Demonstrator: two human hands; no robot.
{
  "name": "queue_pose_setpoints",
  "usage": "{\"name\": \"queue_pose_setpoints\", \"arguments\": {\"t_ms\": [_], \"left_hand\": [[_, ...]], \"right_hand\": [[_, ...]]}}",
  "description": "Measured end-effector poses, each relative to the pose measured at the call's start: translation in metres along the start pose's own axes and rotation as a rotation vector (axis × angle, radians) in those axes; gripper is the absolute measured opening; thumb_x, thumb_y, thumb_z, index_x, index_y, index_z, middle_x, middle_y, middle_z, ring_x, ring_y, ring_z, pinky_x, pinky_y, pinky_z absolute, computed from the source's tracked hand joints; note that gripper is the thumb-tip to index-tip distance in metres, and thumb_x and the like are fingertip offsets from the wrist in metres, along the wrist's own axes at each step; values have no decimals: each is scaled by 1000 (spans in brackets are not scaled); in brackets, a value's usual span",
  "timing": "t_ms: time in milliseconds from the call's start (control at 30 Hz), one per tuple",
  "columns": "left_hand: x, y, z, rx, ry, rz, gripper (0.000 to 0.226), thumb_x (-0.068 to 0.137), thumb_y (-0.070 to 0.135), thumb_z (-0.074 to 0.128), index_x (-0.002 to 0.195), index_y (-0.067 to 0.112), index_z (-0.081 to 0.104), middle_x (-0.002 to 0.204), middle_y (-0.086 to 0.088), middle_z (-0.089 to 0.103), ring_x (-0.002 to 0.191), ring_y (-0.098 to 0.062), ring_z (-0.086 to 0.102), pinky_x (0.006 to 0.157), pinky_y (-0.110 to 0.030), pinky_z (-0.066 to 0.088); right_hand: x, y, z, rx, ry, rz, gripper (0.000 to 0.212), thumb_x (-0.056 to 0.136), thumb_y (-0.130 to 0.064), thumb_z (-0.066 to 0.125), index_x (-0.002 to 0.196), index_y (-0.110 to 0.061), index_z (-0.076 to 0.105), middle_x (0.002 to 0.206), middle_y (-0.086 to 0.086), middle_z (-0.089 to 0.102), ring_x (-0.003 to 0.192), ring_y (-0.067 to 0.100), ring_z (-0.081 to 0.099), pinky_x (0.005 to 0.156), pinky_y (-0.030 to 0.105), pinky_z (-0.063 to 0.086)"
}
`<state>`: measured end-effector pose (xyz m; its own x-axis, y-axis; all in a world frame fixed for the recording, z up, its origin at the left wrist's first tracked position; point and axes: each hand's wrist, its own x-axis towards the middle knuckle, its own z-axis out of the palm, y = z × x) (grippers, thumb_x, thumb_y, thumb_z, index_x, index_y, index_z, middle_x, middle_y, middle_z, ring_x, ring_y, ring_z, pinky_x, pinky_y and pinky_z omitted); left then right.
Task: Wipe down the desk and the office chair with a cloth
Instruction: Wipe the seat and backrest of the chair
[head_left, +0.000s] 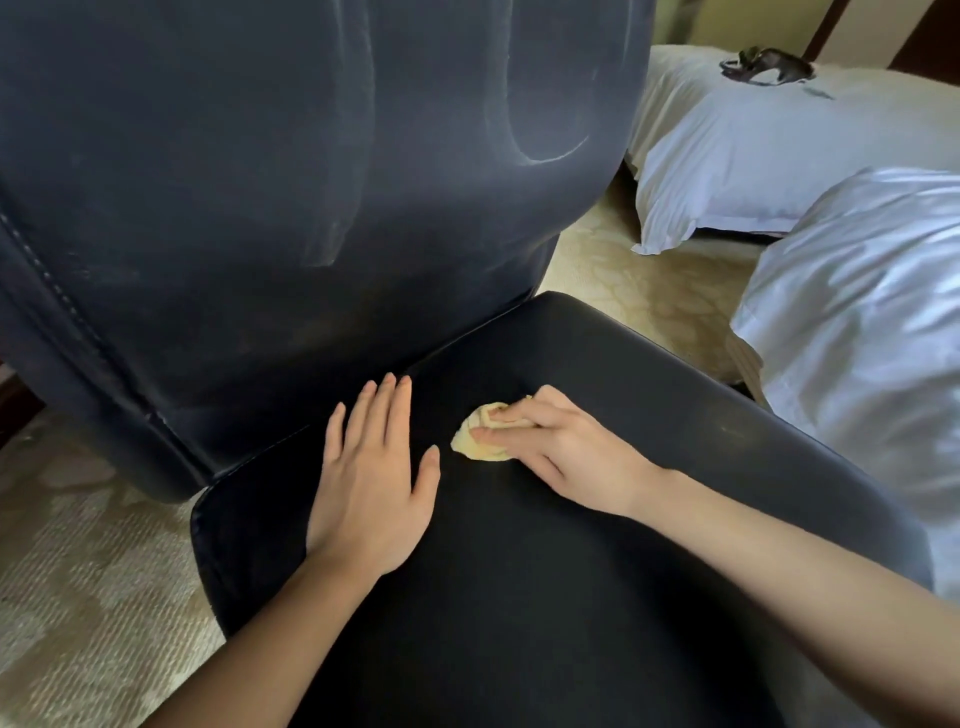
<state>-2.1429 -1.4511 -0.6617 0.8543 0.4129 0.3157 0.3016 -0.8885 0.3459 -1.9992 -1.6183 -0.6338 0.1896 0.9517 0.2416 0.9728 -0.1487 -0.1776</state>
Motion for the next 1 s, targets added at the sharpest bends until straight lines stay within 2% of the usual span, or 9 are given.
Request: {"name": "queue_pose_setpoints", "arguments": {"t_ms": [133, 233, 367, 533, 600, 700, 833, 1000], "left_hand": [[-2, 5, 1, 1, -8, 36, 69, 90, 46, 15, 150, 15, 21, 157, -4, 22, 147, -19, 12, 119, -35, 2], [-3, 7, 2, -29, 4, 40, 68, 90, 46, 16, 149, 14, 26, 156, -4, 24, 146, -19, 13, 118, -35, 3], [-3, 9, 3, -37, 4, 30, 68, 90, 46, 16, 149, 13, 23, 156, -2, 23, 146, -16, 12, 119, -35, 3], [-2, 12, 5, -58, -4, 21, 66, 91, 45, 17, 150, 16, 20, 157, 0, 21, 147, -13, 8, 119, -34, 1], [0, 8, 4, -57, -4, 16, 67, 91, 46, 17, 151, 17, 19, 158, 1, 19, 147, -12, 5, 119, -33, -1], [1, 4, 3, -44, -7, 12, 67, 90, 46, 16, 151, 18, 16, 158, 1, 16, 147, -12, 2, 119, -33, -2], [1, 3, 3, -84, -6, 18, 67, 90, 45, 16, 151, 19, 14, 159, 2, 12, 146, -9, -2, 118, -30, -6], [1, 4, 3, -130, 5, 33, 62, 94, 36, 31, 151, 17, 17, 159, -1, 14, 147, -12, -1, 119, -32, -4]], "right_hand": [[-18, 54, -12, -82, 91, 222, 35, 85, 7, 61, 115, -11, 68, 105, 10, 68, 88, 26, 56, 83, 28, 38], [-16, 100, -18, -120, 117, 481, 32, 92, -1, 53, 120, -11, 64, 110, 15, 65, 99, 36, 57, 91, 35, 35], [11, 141, -10, -120, 160, 776, 35, 98, -9, 41, 126, -16, 59, 124, 13, 59, 113, 37, 47, 93, 32, 28], [59, 153, -3, -116, 160, 1029, 43, 96, -6, 32, 128, -24, 55, 129, 14, 53, 118, 37, 38, 95, 38, 36], [79, 146, 1, -99, 124, 1030, 46, 93, -3, 35, 128, -25, 55, 134, 12, 50, 120, 36, 36, 96, 42, 40], [103, 124, 14, -117, 82, 868, 47, 92, -3, 36, 129, -24, 55, 138, 8, 49, 119, 35, 37, 102, 39, 35], [117, 93, 34, -180, 51, 741, 42, 95, -10, 39, 131, -24, 53, 138, 3, 46, 117, 32, 35, 100, 37, 31], [119, 59, 38, -93, 11, 623, 47, 92, -6, 37, 133, -24, 52, 139, 1, 46, 111, 31, 36, 100, 34, 30]]}}
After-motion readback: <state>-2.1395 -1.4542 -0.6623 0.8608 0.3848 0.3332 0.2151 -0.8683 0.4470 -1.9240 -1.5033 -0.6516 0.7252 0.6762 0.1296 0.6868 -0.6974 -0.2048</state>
